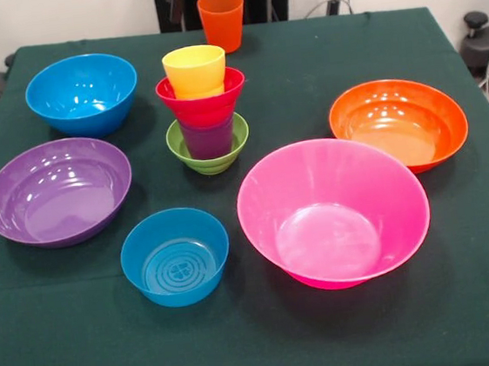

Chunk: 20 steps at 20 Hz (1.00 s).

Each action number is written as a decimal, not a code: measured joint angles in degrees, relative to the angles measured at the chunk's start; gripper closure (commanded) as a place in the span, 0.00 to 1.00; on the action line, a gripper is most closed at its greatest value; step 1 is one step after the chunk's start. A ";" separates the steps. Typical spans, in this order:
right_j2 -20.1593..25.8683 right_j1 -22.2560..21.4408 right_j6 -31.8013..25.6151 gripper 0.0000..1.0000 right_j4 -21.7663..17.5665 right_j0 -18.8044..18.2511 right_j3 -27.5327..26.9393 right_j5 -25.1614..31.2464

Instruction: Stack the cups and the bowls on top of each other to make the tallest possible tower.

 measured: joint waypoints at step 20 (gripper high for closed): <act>-4.61 1.10 14.99 0.00 15.86 5.78 1.35 1.66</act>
